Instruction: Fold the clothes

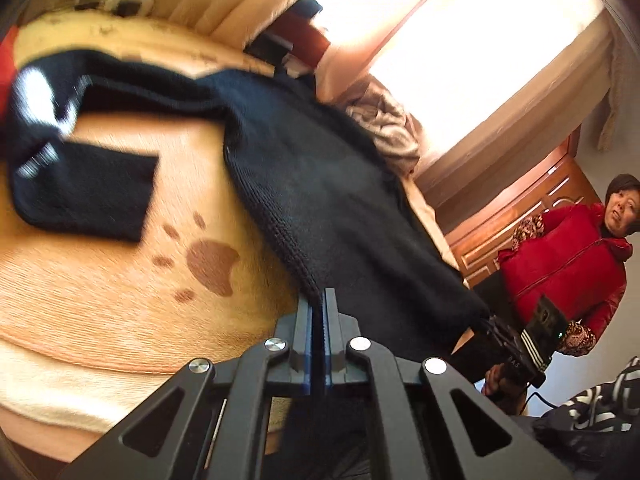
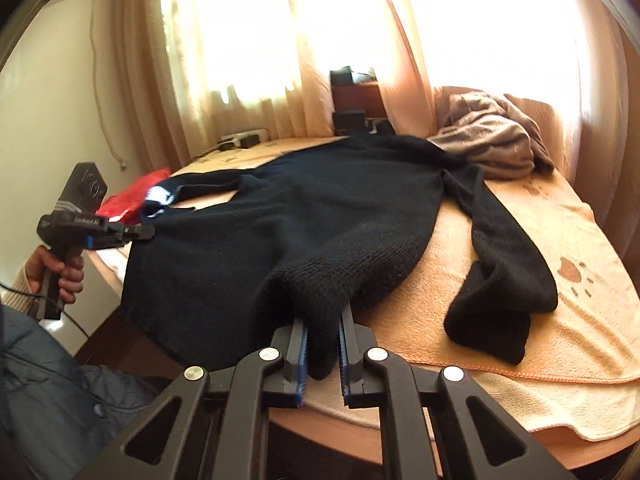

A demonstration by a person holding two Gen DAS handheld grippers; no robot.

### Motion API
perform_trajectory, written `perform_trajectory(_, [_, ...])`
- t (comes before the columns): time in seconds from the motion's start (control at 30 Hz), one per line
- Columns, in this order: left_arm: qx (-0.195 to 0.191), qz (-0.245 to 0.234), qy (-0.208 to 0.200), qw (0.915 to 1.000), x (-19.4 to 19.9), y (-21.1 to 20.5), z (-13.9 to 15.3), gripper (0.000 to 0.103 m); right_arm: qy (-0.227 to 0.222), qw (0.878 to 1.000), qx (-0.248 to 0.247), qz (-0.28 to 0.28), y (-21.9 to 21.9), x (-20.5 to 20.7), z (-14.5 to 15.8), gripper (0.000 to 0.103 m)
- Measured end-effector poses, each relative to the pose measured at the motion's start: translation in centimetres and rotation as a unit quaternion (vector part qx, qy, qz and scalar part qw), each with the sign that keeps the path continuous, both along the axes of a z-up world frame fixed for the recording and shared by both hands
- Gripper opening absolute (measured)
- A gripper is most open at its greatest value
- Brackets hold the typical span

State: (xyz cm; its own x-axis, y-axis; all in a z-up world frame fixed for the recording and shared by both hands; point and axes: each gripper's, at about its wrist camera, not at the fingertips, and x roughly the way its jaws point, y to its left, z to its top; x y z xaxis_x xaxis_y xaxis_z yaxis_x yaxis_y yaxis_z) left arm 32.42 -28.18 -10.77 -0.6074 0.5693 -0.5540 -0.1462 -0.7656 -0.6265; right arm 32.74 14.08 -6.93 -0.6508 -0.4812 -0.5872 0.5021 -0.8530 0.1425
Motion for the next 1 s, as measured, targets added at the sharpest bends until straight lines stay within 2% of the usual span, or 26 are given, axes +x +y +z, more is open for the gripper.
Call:
perform_trajectory(0.17, [-0.019, 0.026, 0.013, 0.9994, 2.5, -1.6, 1.3, 0.004, -0.007, 1.000, 0.002, 0.020, -0.2, 1.5, 0.8, 0.013])
perform_trajectory(0.33, [-0.037, 0.051, -0.030, 0.9975, 2.6, -2.8, -1.7, 0.000, -0.052, 0.998, -0.008, 0.032, 0.6, 0.8, -0.7, 0.013])
perform_trajectory(0.43, [-0.053, 0.068, -0.063, 0.9943, 2.8, -3.9, -3.7, 0.000, -0.066, 0.997, 0.018, 0.024, 0.6, 0.3, -1.9, 0.014])
perform_trajectory(0.47, [-0.053, 0.072, -0.065, 0.9939, 2.8, -4.3, -3.9, 0.000, -0.068, 0.997, 0.029, 0.016, 0.6, 0.3, -2.1, 0.016])
perform_trajectory(0.53, [-0.075, 0.072, -0.047, 0.9935, 2.6, -4.1, -2.9, 0.000, -0.063, 0.997, 0.040, 0.000, 0.8, 0.3, -2.1, 0.018])
perform_trajectory(0.57, [-0.088, 0.066, -0.028, 0.9935, 2.3, -3.8, -2.0, 0.000, -0.054, 0.998, 0.040, 0.001, 0.5, -0.1, -2.0, 0.021])
perform_trajectory(0.63, [-0.103, 0.046, 0.016, 0.9935, 1.2, -2.5, 0.1, 0.000, -0.032, 0.999, 0.037, 0.011, -0.6, -1.0, -1.5, 0.037])
perform_trajectory(0.67, [-0.105, 0.030, 0.040, 0.9932, 0.5, -1.7, 1.0, 0.001, -0.021, 0.999, 0.035, 0.016, -1.1, -1.5, -1.3, 0.059])
perform_trajectory(0.7, [-0.105, 0.013, 0.061, 0.9925, -0.5, -0.7, 1.8, 0.001, -0.010, 0.999, 0.033, 0.020, -1.6, -2.0, -1.0, 0.074])
perform_trajectory(0.73, [-0.108, -0.004, 0.076, 0.9912, -1.5, 0.3, 2.3, 0.001, 0.001, 0.999, 0.032, 0.025, -2.2, -2.5, -0.8, 0.075])
perform_trajectory(0.8, [-0.118, -0.032, 0.080, 0.9892, -4.4, 1.9, 2.2, 0.002, -0.002, 0.998, 0.053, 0.037, -4.2, -4.3, -1.5, 0.075])
perform_trajectory(0.87, [-0.097, -0.044, 0.045, 0.9933, -8.4, 2.2, 1.0, 0.002, -0.015, 0.996, 0.073, 0.050, -6.1, -5.9, -2.4, 0.075])
perform_trajectory(0.93, [-0.063, -0.025, -0.008, 0.9976, -12.1, 1.5, -0.7, 0.002, -0.037, 0.994, 0.080, 0.060, -7.0, -6.9, -3.6, 0.075])
perform_trajectory(1.0, [-0.048, 0.003, -0.050, 0.9976, -15.7, -0.1, -2.3, 0.005, -0.046, 0.994, 0.078, 0.059, -6.9, -7.0, -4.1, 0.075])
